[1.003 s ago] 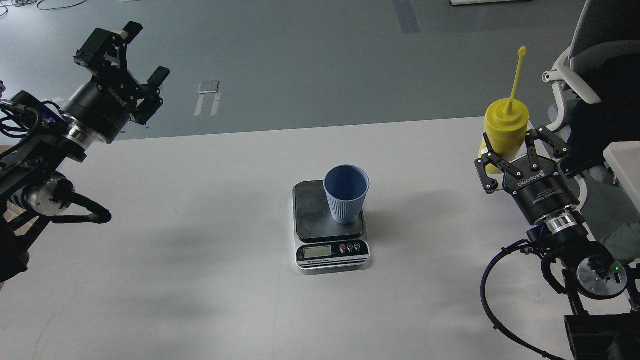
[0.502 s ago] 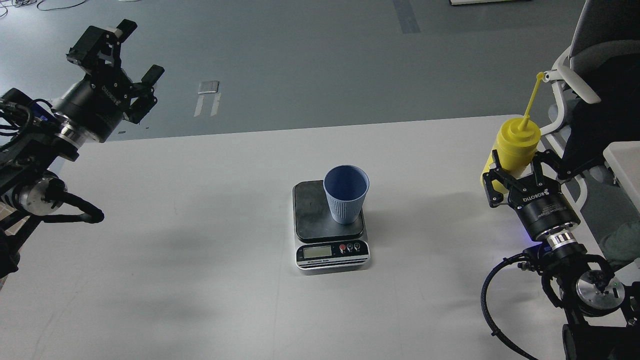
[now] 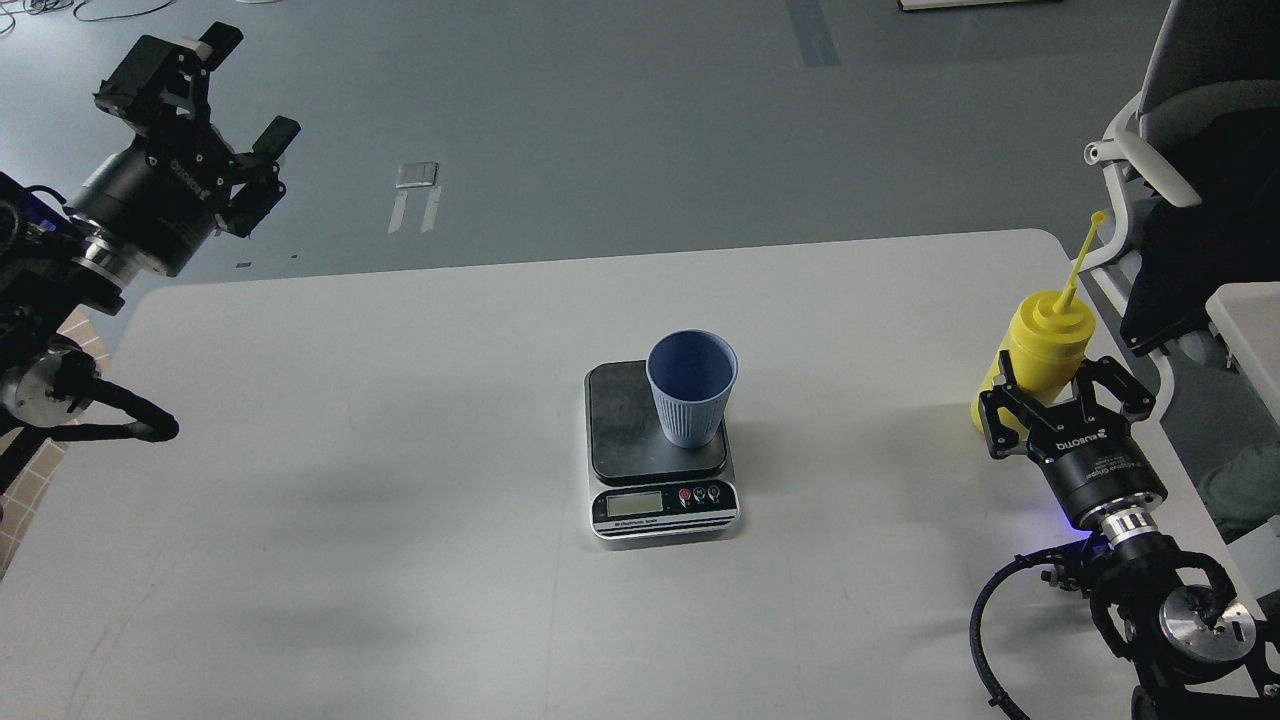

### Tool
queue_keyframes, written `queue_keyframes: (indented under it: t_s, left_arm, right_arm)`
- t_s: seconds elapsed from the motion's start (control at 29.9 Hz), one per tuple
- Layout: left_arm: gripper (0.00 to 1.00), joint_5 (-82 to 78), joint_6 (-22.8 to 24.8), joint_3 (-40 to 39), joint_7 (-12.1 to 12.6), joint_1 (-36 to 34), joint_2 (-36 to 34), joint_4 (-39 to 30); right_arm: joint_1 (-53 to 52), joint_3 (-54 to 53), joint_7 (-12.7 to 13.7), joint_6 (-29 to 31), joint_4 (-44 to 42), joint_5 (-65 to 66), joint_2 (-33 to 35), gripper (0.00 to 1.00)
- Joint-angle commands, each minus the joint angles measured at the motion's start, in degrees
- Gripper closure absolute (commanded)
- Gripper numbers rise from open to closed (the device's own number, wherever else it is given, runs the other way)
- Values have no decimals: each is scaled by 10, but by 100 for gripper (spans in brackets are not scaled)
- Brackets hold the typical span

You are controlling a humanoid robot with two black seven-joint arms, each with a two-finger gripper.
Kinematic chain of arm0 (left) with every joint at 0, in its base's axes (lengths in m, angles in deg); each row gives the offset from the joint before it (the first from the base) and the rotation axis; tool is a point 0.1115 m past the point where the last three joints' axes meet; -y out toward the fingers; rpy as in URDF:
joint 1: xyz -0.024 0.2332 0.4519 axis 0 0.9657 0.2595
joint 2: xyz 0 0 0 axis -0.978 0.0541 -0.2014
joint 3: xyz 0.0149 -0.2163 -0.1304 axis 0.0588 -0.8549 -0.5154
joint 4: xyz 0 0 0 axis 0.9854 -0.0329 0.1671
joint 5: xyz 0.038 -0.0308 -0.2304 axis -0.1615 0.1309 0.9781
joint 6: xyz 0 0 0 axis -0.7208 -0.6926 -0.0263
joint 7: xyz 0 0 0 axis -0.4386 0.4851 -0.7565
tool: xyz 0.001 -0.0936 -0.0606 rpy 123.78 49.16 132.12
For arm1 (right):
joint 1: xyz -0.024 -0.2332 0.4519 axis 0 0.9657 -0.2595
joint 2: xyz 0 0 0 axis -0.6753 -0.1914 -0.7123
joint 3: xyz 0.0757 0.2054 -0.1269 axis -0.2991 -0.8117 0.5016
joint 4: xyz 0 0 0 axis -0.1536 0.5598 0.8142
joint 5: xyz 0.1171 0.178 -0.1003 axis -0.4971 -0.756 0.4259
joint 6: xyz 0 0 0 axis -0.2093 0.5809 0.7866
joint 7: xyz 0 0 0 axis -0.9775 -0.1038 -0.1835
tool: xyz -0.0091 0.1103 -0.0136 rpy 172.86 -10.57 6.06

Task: Pour seasoning into cup on scale with both arms
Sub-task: 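Turn the yellow bottle upright and lower it back to the table, then open the right gripper and release the yellow bottle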

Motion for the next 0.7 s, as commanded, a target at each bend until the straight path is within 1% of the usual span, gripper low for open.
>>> queue_keyframes:
  t_s: [0.0, 0.03, 0.17, 0.23, 0.3, 0.33, 0.37, 0.43, 0.47, 0.5, 0.6, 0.67]
  left_arm:
    - [1, 0, -1, 0, 0, 0, -5, -8]
    - [2, 0, -1, -1, 0, 0, -8, -9]
    - [2, 0, 0, -1, 0, 0, -10, -11]
    - [2, 0, 0, -1, 0, 0, -14, -14]
    - [1, 0, 0, -2, 0, 0, -18, -18]
    - [2, 0, 0, -3, 0, 1, -19, -18]
    - [2, 0, 0, -4, 0, 0, -19, -18]
    - [1, 0, 0, -4, 0, 0, -19, -18]
    - [2, 0, 0, -4, 0, 0, -20, -18]
    - [1, 0, 1, -4, 0, 1, -20, -18]
    - [2, 0, 1, -4, 0, 0, -20, -18]
    - [2, 0, 1, -4, 0, 1, -19, -18]
  right_arm:
    - [11, 1, 4, 0, 3, -3, 0, 83]
    - [15, 1, 9, 0, 4, -3, 0, 83]
    - [22, 1, 11, 0, 7, -4, 0, 83]
    - [29, 1, 12, 0, 11, -6, 0, 80]
    - [31, 0, 12, 0, 14, -9, 0, 69]
    - [33, 0, 12, 0, 15, -13, 0, 66]
    - [40, 0, 12, 0, 21, -15, 0, 54]
    - [47, 0, 12, 0, 30, -17, 0, 37]
    - [52, 0, 12, 0, 35, -19, 0, 20]
    - [58, -1, 13, 0, 38, -27, 0, 8]
    - [73, 3, 16, 0, 54, -54, 0, 1]
    - [85, 5, 27, 0, 68, -68, 0, 0]
